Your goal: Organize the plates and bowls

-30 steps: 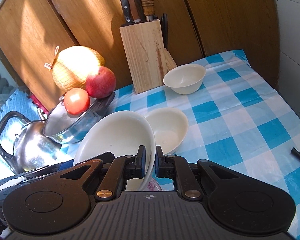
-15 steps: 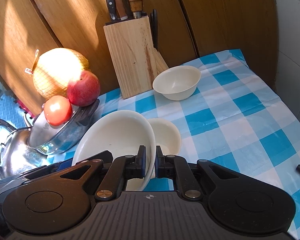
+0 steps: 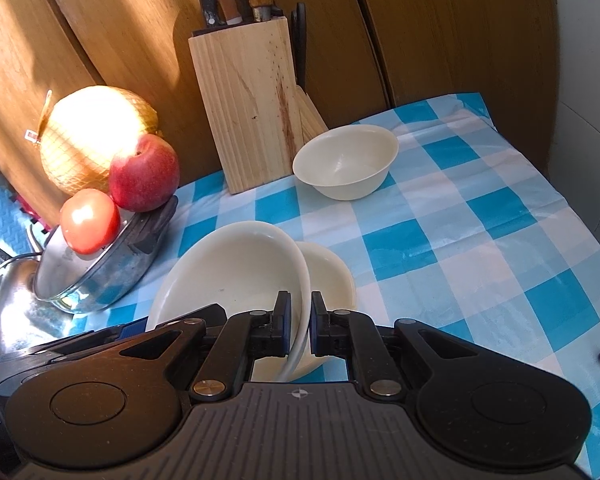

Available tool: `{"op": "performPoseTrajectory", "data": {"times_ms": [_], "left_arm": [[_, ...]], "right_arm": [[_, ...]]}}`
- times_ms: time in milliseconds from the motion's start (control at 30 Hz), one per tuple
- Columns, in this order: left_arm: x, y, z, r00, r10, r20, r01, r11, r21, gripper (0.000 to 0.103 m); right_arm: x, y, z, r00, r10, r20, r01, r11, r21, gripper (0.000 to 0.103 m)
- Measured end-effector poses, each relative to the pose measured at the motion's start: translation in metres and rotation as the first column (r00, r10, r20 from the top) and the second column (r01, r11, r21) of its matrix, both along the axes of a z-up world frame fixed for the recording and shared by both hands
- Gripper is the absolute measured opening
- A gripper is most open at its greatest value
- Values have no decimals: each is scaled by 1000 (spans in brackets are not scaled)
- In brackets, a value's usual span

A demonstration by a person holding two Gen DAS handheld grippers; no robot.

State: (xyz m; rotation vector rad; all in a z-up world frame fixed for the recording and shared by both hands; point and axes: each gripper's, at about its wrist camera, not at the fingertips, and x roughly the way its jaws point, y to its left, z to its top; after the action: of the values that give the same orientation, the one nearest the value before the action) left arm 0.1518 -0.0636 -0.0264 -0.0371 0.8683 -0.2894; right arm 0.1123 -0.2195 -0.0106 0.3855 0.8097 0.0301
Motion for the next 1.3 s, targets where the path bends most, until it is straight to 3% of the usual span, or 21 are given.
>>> {"op": "performPoseTrajectory", "data": {"times_ms": [567,800,1300], "left_arm": [[11,-1,-8,1000,-3,-29,3,1000,-8,27],[11,-2,-7,1000,-10,-22,10,1000,-7,27],[19,-2,-3,1000,2,-13,-3,1000,-11,27]], "right_arm": [[7,-2,-7,1000,-10,7,10,999,-31,16],[9,-5,-8,1000,-18,9,18,999,-50,24],[5,-15,-3,999,-41,35,43,997,-59,24]]}}
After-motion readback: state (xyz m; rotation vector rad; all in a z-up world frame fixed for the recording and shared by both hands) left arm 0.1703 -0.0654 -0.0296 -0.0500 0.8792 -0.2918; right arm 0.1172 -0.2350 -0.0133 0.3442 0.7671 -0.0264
